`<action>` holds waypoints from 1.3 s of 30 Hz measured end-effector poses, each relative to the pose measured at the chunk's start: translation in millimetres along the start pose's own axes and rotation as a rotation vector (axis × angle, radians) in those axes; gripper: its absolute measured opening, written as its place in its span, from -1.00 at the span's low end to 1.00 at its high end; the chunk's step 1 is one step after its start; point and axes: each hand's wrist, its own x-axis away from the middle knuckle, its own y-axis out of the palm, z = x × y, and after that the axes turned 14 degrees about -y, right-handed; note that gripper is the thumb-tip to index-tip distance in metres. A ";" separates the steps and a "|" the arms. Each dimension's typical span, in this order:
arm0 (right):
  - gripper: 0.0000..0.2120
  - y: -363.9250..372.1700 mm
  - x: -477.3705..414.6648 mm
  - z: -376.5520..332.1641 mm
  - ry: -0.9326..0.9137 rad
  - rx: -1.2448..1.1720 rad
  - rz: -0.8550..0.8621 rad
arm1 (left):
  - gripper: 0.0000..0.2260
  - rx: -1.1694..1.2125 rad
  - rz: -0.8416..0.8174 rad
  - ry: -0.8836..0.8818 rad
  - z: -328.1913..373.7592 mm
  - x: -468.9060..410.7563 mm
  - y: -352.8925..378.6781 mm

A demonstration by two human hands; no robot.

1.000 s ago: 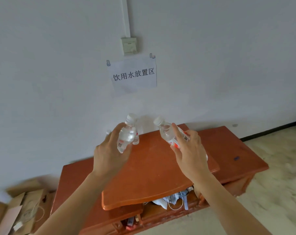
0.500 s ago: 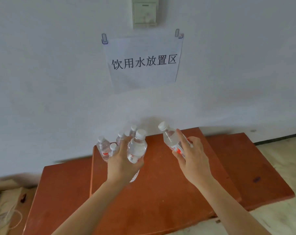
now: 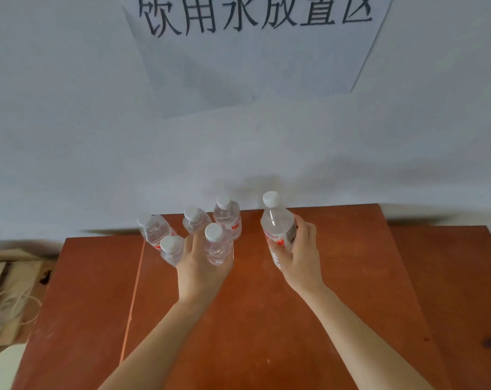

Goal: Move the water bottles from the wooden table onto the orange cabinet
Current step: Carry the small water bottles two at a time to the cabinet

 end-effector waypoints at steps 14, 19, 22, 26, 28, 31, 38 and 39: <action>-0.38 91.3 -26.4 64.8 0.027 -0.232 -0.025 | -0.35 0.001 0.018 -0.005 -61.4 -29.4 46.2; -0.31 93.4 -28.3 65.4 0.015 -0.185 -0.059 | -0.34 -0.061 -0.031 -0.023 -64.0 -31.0 49.5; -0.25 80.1 -27.6 53.1 -0.022 -0.096 -0.092 | -0.30 -0.082 -0.074 -0.053 -52.0 -24.2 39.2; -0.20 43.6 -24.7 15.4 -0.111 0.028 -0.101 | -0.30 -0.095 -0.085 -0.022 -25.7 -8.9 6.7; -0.28 14.0 -31.1 -15.9 -0.199 0.057 -0.078 | -0.32 -0.102 -0.060 0.035 -2.6 2.4 -21.7; -0.40 -35.6 -57.3 -75.5 -0.349 0.140 -0.005 | -0.37 -0.144 0.041 0.154 37.9 12.8 -75.8; -0.46 -120.2 -116.5 -257.5 -0.799 0.243 0.235 | -0.43 -0.311 0.618 0.456 115.7 50.4 -245.5; -0.47 -115.5 -111.3 -285.6 -0.877 0.228 0.246 | -0.43 -0.356 0.707 0.432 109.0 69.5 -278.2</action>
